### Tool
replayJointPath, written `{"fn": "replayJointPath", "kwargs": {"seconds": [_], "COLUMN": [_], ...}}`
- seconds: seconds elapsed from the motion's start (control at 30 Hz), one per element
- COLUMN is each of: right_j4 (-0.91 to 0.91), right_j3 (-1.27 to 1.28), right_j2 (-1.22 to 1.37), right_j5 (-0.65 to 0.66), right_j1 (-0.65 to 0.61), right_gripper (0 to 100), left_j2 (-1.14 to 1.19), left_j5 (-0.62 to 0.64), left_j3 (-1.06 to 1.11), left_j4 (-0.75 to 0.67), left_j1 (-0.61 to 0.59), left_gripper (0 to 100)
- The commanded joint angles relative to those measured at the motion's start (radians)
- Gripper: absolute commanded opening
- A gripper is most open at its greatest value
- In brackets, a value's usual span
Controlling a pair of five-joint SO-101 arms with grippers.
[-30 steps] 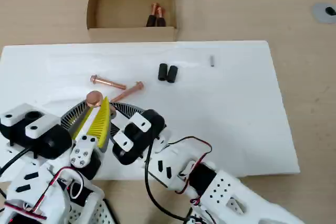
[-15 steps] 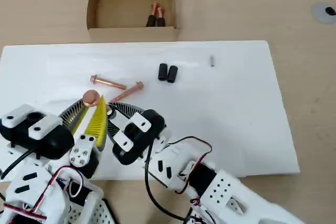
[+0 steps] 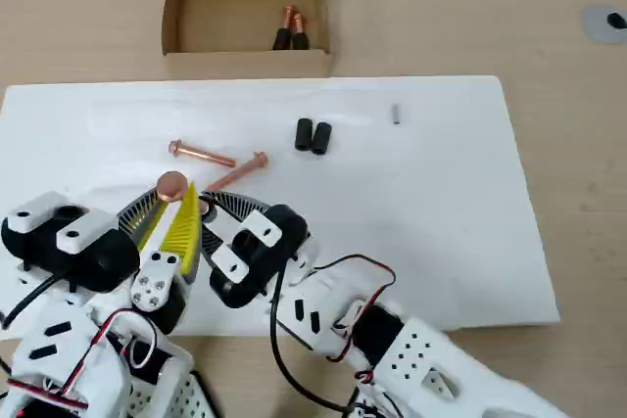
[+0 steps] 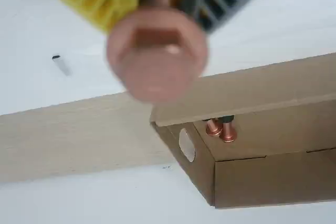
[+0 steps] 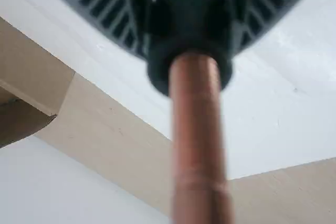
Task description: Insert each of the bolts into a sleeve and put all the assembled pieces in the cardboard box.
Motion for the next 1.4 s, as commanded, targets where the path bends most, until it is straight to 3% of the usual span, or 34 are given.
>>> {"fn": "replayJointPath", "kwargs": {"seconds": [0.0, 0.4, 0.6, 0.97, 1.17, 1.37], "right_j4": [-0.026, -0.026, -0.026, -0.026, -0.018, 0.029], "right_j3": [-0.007, -0.007, -0.01, -0.005, -0.008, -0.012], "right_j2": [0.002, 0.002, 0.002, 0.002, 0.002, 0.002], "right_j5": [0.002, 0.002, 0.005, 0.005, 0.005, 0.002], "right_j1": [0.015, 0.015, 0.015, 0.015, 0.015, 0.015], "right_gripper": [0.9, 0.9, 0.9, 0.9, 0.9, 0.9], "left_j2": [-0.002, -0.004, -0.004, -0.004, -0.004, 0.001], "left_j5": [0.0, -0.031, 0.014, 0.037, 0.038, 0.043], "left_j3": [-0.012, 0.008, 0.006, 0.005, 0.005, -0.063], "left_j4": [-0.003, -0.006, 0.002, 0.069, 0.066, 0.089], "left_j1": [-0.011, -0.018, -0.018, -0.023, -0.175, -0.195], "left_gripper": [1, 1, 11, 16, 20, 20]}}
